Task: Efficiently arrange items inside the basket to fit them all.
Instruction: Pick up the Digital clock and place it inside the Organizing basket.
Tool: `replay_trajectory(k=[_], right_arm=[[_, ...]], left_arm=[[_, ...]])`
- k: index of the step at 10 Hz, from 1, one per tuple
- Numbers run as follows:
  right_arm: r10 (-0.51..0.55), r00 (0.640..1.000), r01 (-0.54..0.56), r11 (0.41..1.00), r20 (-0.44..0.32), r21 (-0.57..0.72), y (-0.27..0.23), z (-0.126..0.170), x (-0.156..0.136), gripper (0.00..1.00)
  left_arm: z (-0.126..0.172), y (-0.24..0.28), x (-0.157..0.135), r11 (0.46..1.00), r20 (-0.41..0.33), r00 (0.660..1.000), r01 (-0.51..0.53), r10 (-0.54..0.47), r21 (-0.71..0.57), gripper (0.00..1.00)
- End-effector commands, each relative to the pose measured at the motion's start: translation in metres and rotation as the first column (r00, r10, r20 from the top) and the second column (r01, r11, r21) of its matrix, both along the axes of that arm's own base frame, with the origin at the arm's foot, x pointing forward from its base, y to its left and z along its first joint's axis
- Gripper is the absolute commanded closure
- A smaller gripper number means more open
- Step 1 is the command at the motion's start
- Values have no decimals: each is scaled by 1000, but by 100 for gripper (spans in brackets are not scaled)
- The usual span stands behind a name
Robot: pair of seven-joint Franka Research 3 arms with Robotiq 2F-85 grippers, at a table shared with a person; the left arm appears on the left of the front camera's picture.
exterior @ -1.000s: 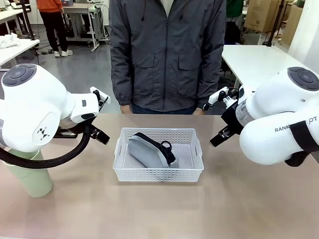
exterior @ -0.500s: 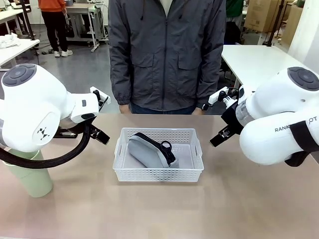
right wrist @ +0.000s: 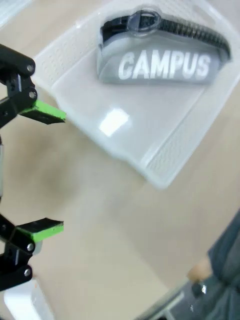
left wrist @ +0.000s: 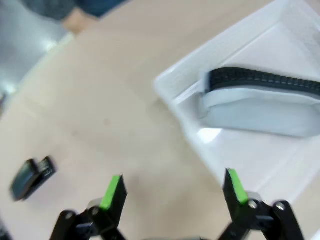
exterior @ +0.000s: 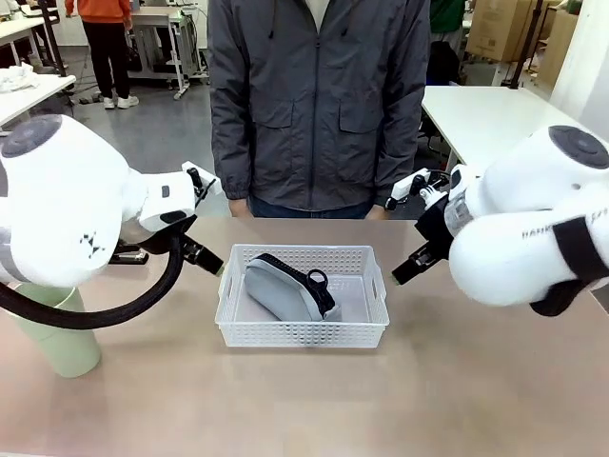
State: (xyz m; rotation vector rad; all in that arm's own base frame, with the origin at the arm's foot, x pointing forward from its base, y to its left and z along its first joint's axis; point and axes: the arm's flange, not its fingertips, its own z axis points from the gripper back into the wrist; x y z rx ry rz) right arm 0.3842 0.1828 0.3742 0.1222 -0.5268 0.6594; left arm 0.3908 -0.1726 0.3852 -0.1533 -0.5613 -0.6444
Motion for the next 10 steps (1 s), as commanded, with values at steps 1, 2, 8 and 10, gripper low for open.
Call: replay_trajectory(k=[1, 2, 8, 10], right_arm=[[122, 985, -83, 955, -122, 285, -36, 48, -9, 0], [212, 958, -106, 885, -190, 453, -53, 69, -15, 0], [120, 960, 185, 405, -252, 895, -240, 133, -51, 0], [-41, 958, 286, 231, -284, 930, -313, 108, -64, 0]], left_arm=[[48, 41, -28, 957, -59, 996, 46, -65, -288, 0], [70, 53, -40, 913, -147, 983, 38, -107, -406, 0], [103, 228, -121, 498, -190, 981, -147, -37, -855, 0], [64, 287, -149, 275, -193, 978, -207, 77, -939, 0]])
